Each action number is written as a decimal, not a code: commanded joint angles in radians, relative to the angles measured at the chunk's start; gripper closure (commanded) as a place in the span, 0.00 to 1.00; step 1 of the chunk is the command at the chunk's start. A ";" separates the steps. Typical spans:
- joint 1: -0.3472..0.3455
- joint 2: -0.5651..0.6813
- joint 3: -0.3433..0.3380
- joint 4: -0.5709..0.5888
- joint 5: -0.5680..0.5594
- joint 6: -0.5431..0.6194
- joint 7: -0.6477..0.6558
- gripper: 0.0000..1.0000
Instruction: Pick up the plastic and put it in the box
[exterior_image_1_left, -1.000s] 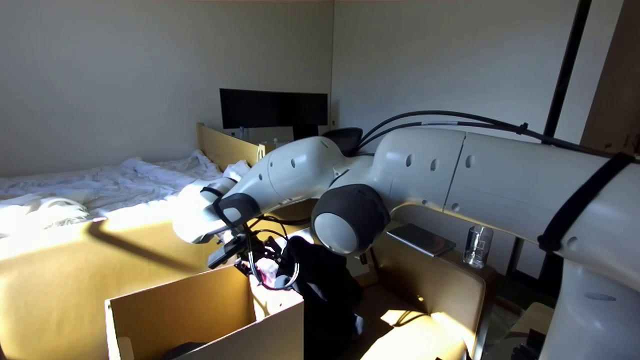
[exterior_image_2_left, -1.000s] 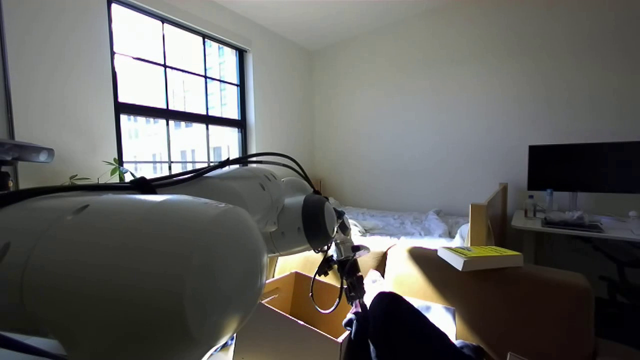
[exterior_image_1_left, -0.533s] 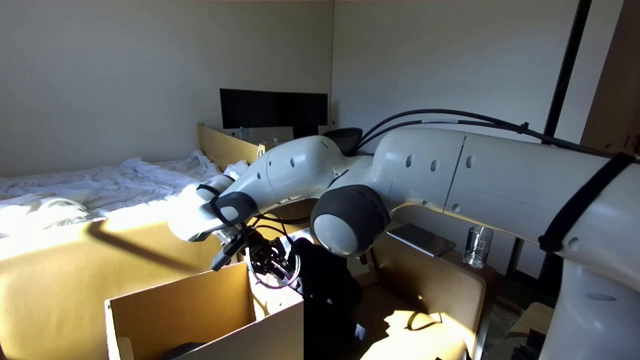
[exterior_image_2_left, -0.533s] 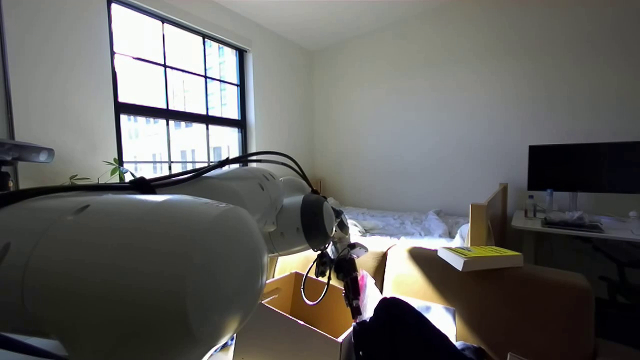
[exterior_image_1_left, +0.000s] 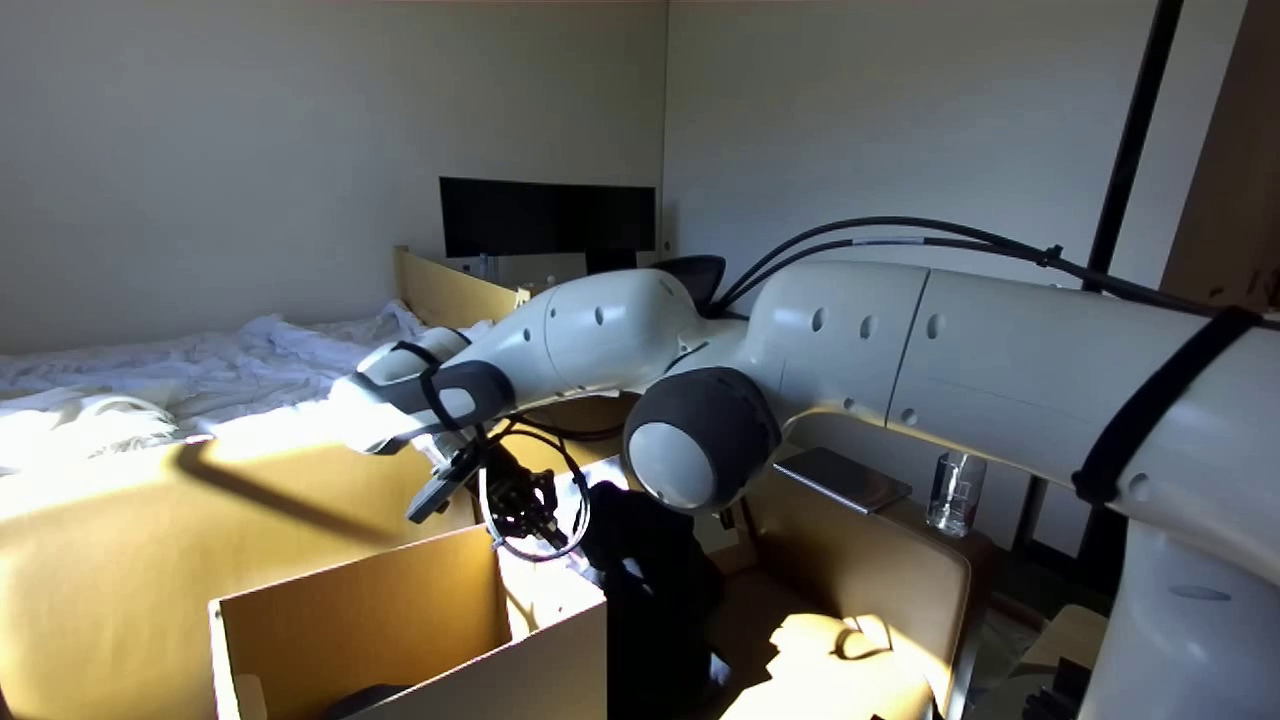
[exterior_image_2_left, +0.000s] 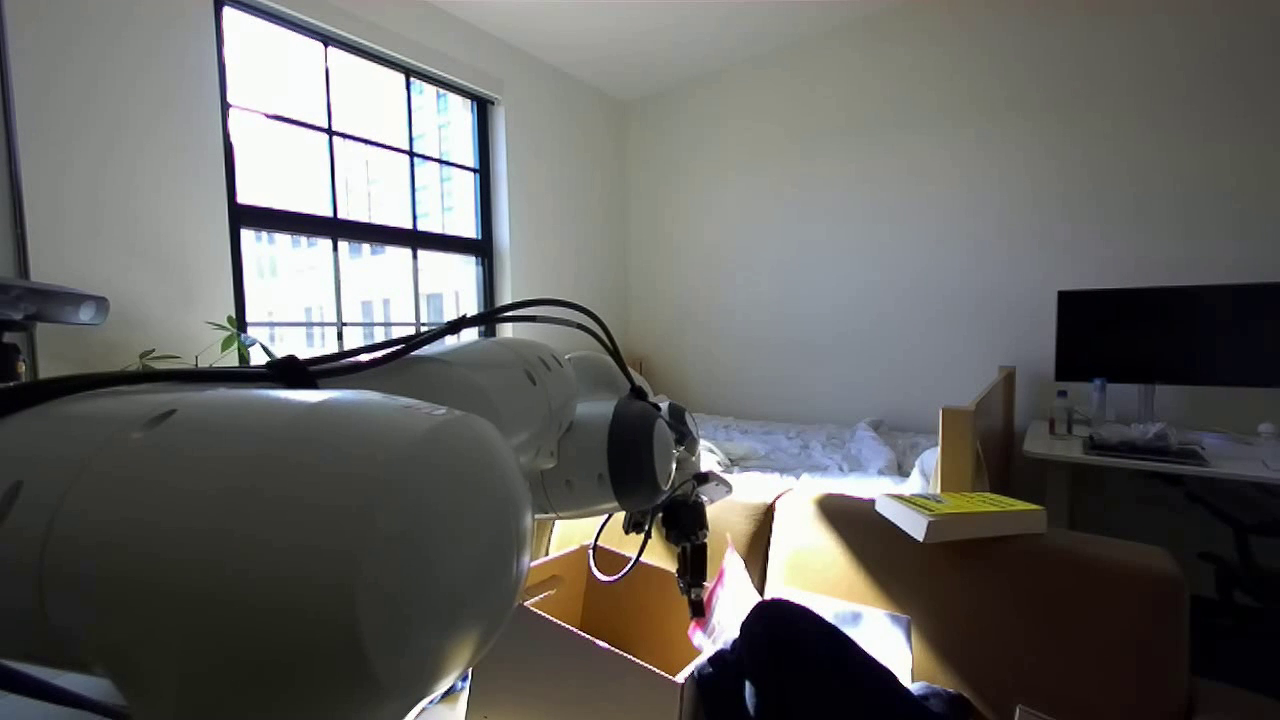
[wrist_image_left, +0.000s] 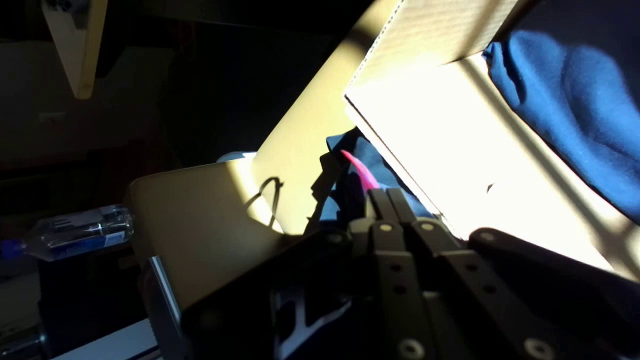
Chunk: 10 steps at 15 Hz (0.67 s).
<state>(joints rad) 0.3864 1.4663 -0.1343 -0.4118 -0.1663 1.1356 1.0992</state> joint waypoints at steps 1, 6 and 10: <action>-0.038 0.000 0.041 0.043 0.023 -0.004 -0.066 0.71; -0.064 -0.037 0.073 -0.013 0.026 0.068 -0.171 0.47; -0.084 -0.047 0.091 -0.016 0.023 0.113 -0.246 0.21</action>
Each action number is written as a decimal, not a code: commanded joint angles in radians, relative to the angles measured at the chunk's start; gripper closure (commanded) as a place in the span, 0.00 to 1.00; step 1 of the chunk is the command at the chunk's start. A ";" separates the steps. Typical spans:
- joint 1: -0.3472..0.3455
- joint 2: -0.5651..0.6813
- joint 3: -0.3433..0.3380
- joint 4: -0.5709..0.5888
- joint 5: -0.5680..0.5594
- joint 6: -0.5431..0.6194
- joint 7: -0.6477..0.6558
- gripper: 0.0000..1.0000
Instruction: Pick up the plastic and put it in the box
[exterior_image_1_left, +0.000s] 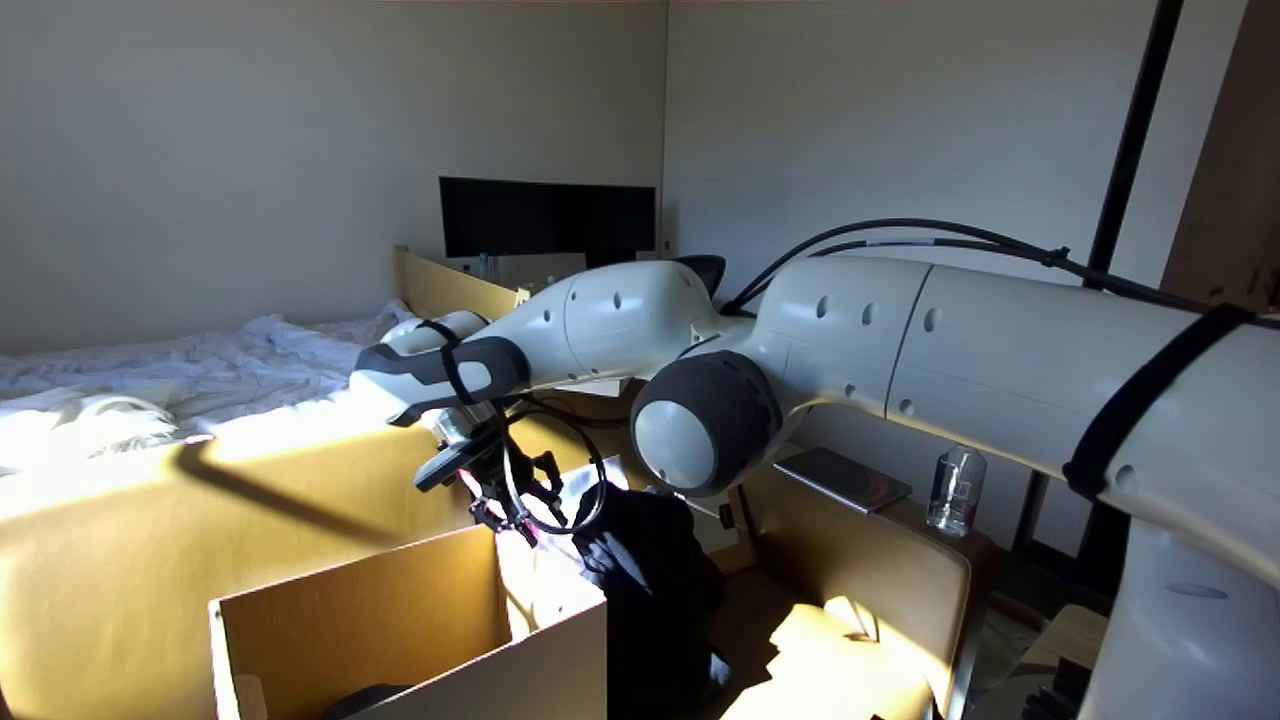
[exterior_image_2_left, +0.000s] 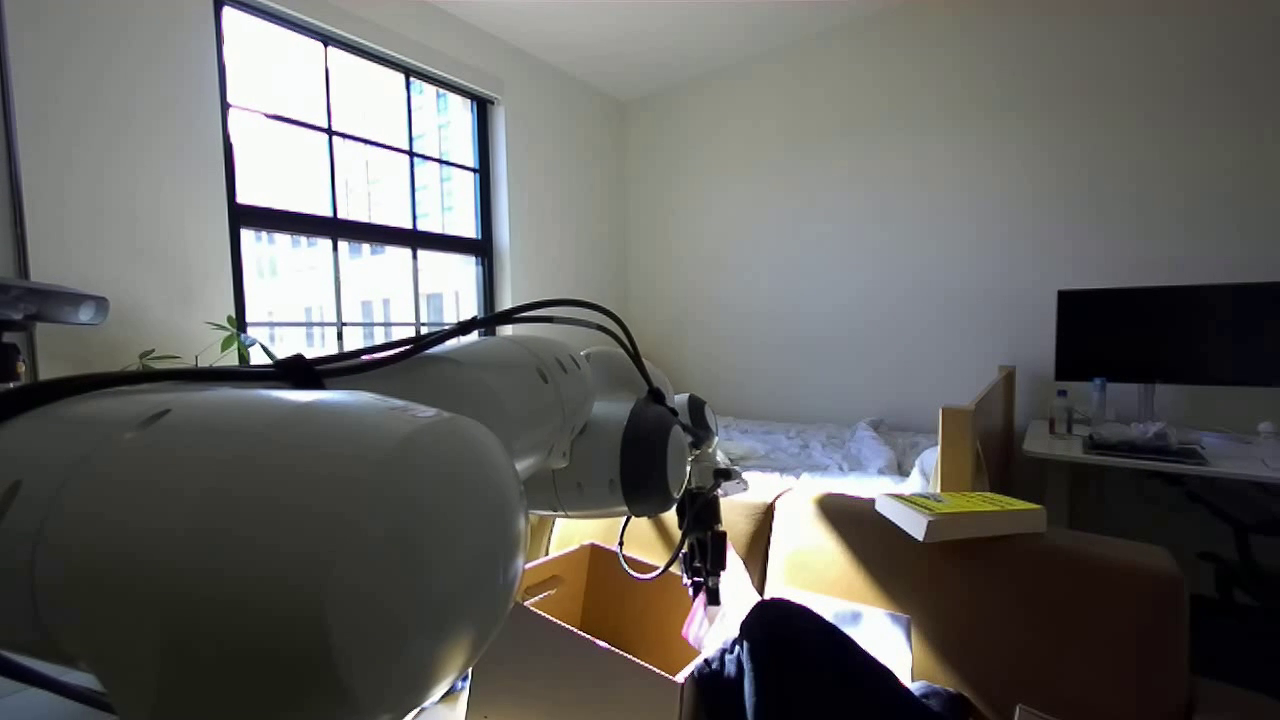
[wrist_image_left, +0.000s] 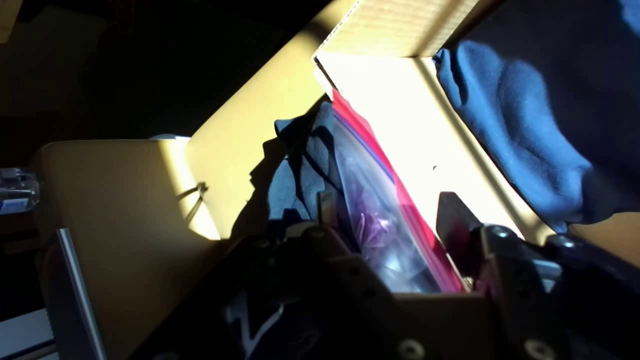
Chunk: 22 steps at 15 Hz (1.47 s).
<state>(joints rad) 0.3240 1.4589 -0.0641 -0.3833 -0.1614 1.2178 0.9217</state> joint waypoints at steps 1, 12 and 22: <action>-0.024 -0.043 0.022 -0.052 0.015 0.037 -0.091 0.15; -0.065 -0.033 0.016 -0.077 0.000 0.039 -0.166 0.41; -0.094 -0.038 0.091 -0.075 0.034 0.054 -0.398 0.99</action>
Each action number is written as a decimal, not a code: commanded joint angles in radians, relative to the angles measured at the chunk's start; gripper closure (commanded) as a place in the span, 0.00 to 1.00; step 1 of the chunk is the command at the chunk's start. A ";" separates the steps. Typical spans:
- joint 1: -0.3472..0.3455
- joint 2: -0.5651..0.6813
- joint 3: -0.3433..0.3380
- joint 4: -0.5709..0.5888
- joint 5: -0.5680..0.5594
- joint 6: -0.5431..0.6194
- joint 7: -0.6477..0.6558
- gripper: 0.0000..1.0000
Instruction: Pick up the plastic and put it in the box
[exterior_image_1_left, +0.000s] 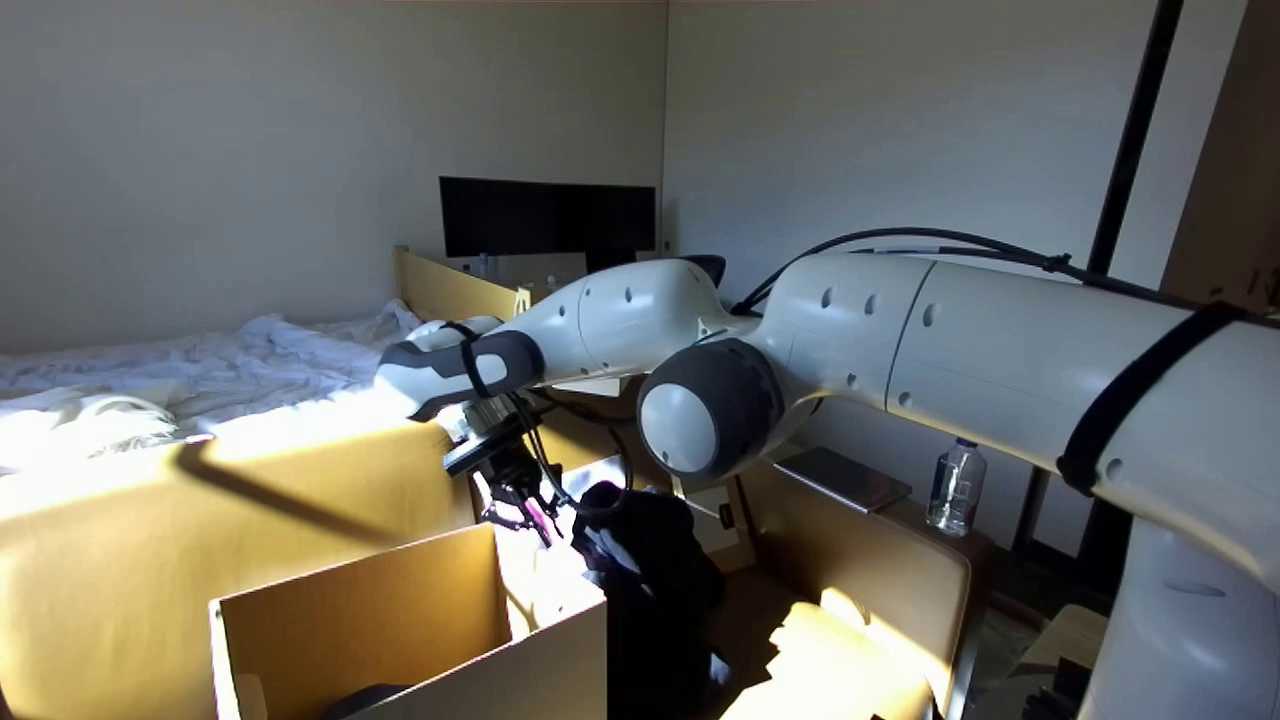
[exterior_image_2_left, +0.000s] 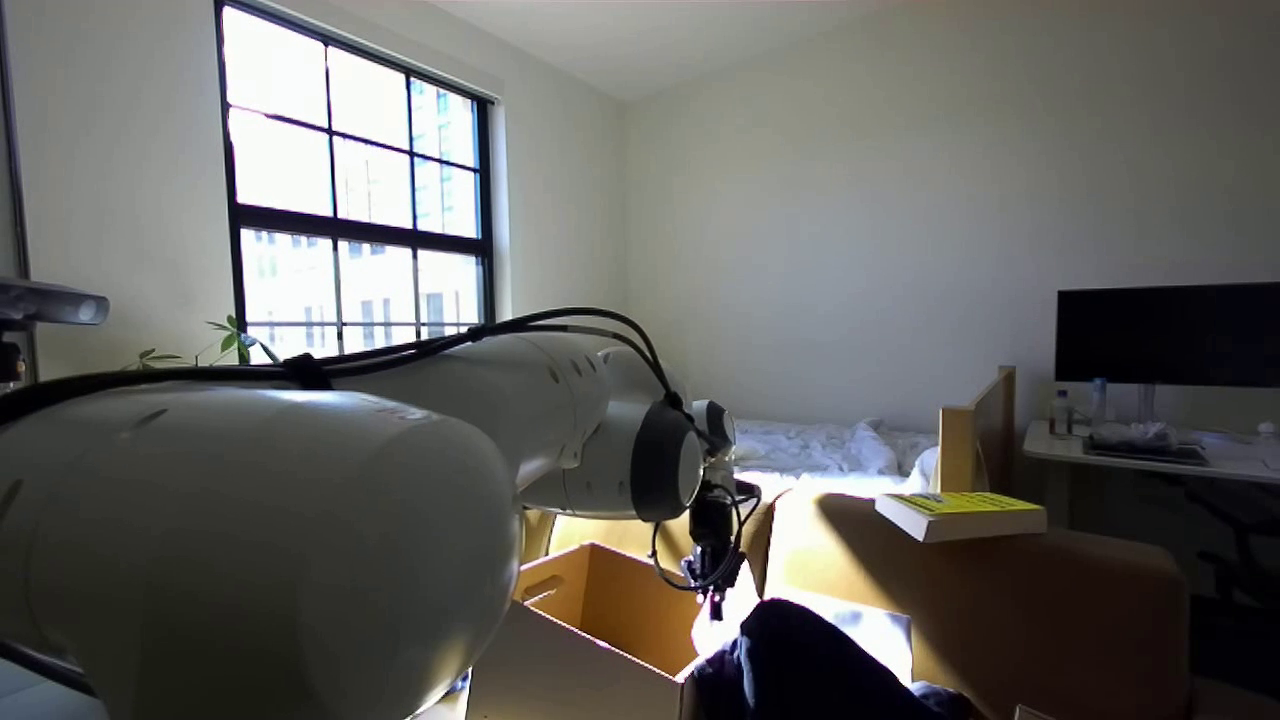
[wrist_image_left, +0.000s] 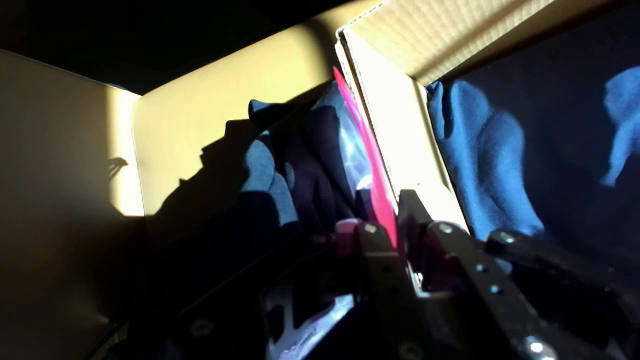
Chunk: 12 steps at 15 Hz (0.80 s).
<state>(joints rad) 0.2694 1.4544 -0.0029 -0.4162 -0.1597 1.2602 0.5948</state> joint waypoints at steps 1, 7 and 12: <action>-0.054 -0.035 0.041 -0.042 0.039 0.010 -0.095 1.00; -0.139 -0.046 0.092 -0.032 0.026 0.021 -0.422 0.99; -0.145 -0.062 0.096 -0.009 0.007 0.035 -0.694 0.99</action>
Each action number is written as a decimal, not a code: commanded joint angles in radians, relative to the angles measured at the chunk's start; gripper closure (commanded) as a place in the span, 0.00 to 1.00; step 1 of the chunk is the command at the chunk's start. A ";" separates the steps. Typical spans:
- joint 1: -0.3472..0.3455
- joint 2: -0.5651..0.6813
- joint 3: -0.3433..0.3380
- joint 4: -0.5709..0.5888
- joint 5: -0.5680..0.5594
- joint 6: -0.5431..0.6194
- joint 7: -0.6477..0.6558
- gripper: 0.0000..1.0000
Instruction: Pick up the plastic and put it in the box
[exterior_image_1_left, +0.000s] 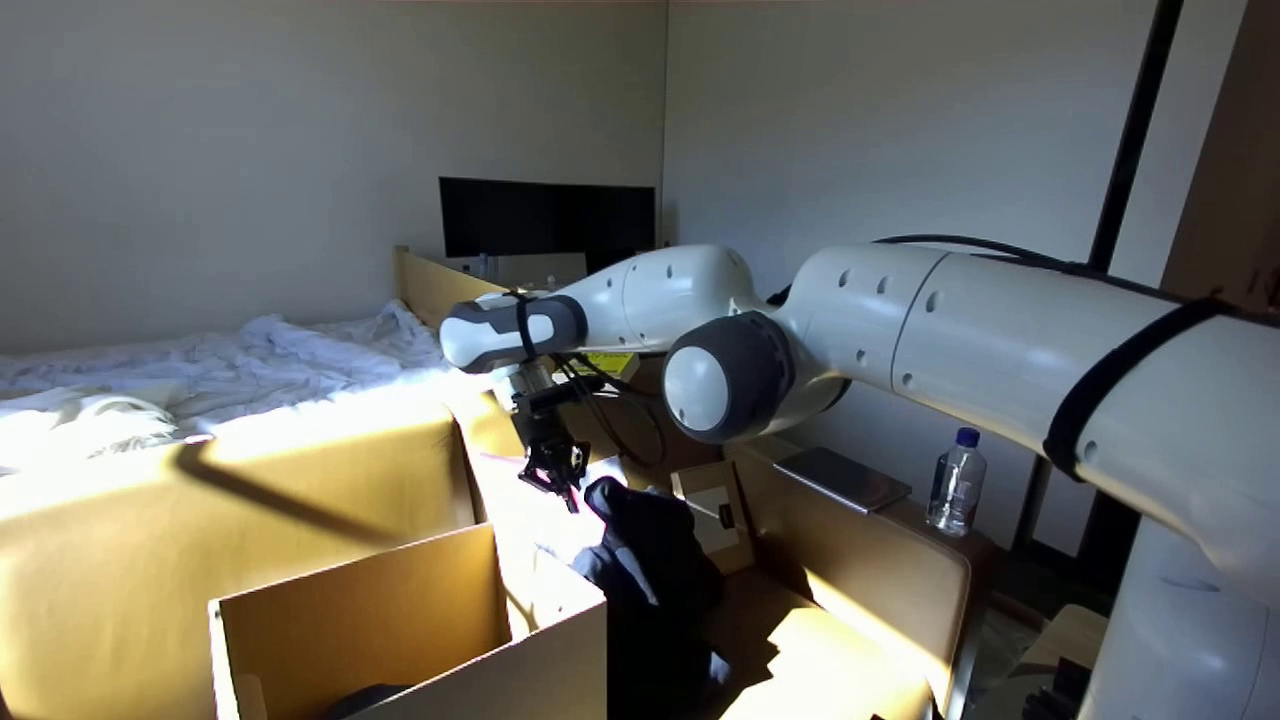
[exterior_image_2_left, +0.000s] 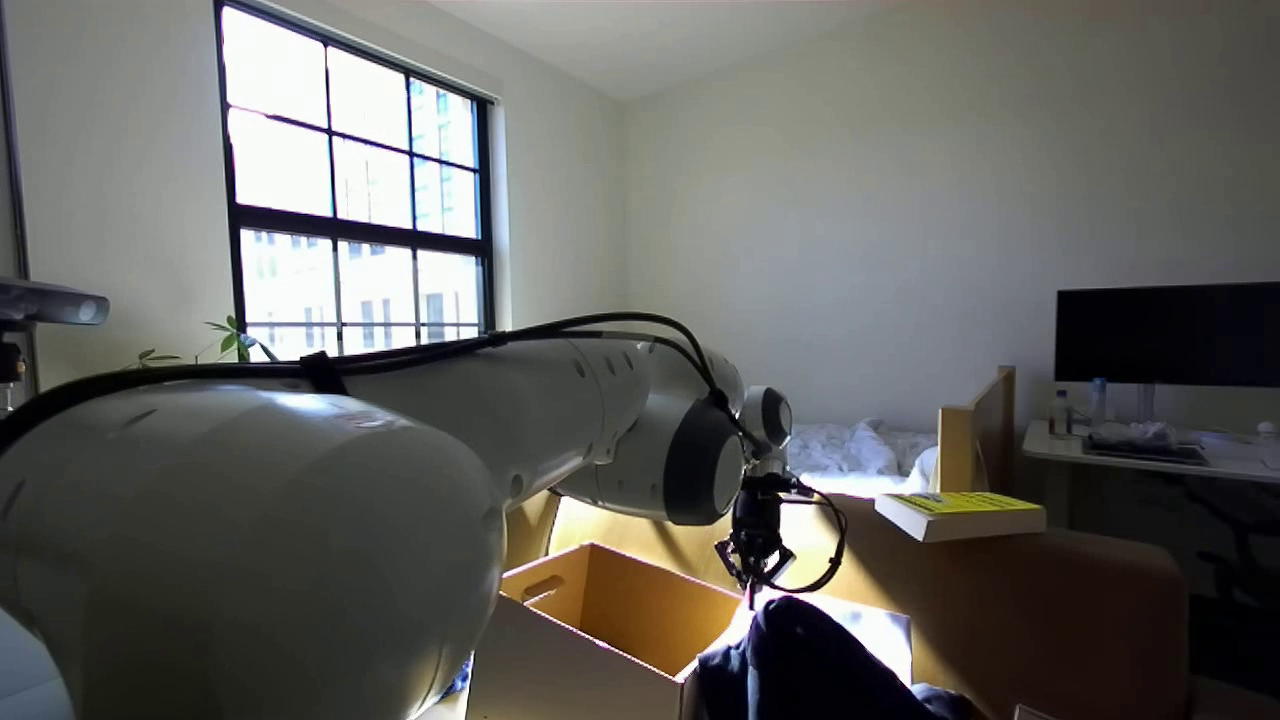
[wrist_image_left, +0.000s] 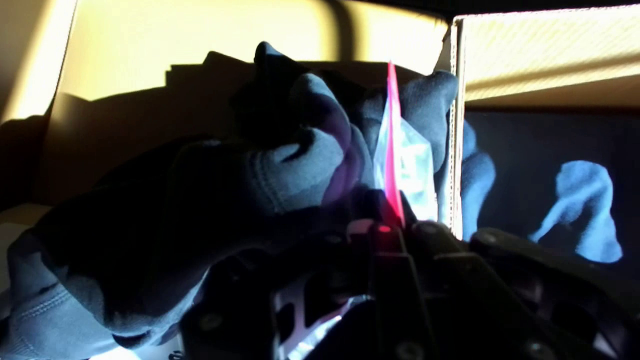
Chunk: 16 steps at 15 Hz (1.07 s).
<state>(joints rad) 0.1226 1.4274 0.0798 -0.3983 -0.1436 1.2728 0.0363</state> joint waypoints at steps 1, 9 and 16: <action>0.008 -0.031 0.015 -0.025 -0.011 0.035 -0.181 0.99; 0.078 -0.047 0.014 -0.006 -0.035 0.034 -0.542 0.99; 0.111 -0.049 -0.017 0.044 -0.101 0.083 -0.894 0.99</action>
<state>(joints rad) 0.2251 1.4005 0.0732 -0.3538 -0.2090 1.3351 -0.7168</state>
